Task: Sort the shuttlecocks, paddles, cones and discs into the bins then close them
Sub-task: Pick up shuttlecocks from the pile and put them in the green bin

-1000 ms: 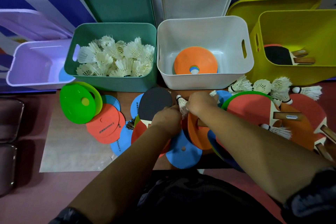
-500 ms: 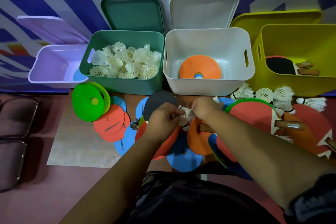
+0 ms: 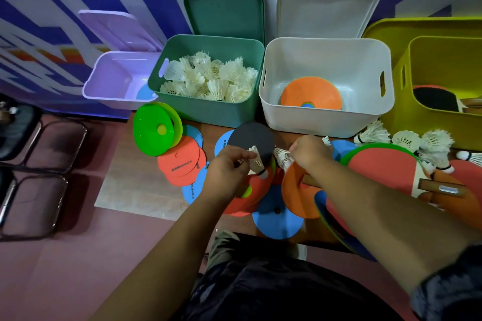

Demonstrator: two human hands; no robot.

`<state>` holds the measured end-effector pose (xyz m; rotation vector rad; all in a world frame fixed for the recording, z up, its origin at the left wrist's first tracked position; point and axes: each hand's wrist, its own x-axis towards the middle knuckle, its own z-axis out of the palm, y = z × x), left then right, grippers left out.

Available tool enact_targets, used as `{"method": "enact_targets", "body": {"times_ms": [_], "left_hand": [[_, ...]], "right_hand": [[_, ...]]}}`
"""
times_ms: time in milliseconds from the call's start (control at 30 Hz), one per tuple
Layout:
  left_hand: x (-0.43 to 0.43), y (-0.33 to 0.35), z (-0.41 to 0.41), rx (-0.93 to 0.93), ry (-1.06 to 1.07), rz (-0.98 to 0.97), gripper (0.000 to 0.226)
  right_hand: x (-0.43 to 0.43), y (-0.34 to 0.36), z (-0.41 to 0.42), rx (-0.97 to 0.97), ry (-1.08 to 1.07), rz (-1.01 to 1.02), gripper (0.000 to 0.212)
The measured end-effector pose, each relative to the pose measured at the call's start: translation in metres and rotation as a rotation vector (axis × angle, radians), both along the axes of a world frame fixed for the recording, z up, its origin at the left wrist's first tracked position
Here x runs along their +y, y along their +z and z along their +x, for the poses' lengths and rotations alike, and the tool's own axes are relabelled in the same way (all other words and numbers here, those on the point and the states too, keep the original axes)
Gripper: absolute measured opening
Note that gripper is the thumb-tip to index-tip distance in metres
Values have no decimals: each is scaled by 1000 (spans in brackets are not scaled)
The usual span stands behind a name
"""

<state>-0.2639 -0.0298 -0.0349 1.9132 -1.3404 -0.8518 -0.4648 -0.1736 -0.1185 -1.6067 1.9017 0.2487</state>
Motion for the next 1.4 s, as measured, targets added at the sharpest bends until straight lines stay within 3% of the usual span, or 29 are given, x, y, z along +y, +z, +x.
{"method": "enact_targets", "body": {"times_ms": [233,533,700,833,1000,1133,1200,1400], "left_hand": [[5,2,-3,29,-13,-33,31],[2,10,-4,160,30,-24,31],[-6,22,-6,152,9,-84,30],[-13,33,-5,170,11,-85,27],[-23,38,3,226,58,-94,28],[-31,46,11,284,104,-98,32],[-34,53,18,271,121,-117,30],[-48,74,44,166,93,-194,28]], "right_hand": [[8,9,-3,2,8,-79,21],[23,44,-24,-154,-62,-231,23],[27,65,-37,-398,-227,-346,18],[32,91,-36,-559,-264,-341,29],[33,113,-25,-742,-392,-279,32],[35,128,-7,-1074,-630,-41,24],[34,135,2,-1174,-650,40,20],[19,156,36,-1265,-669,103,16]]}}
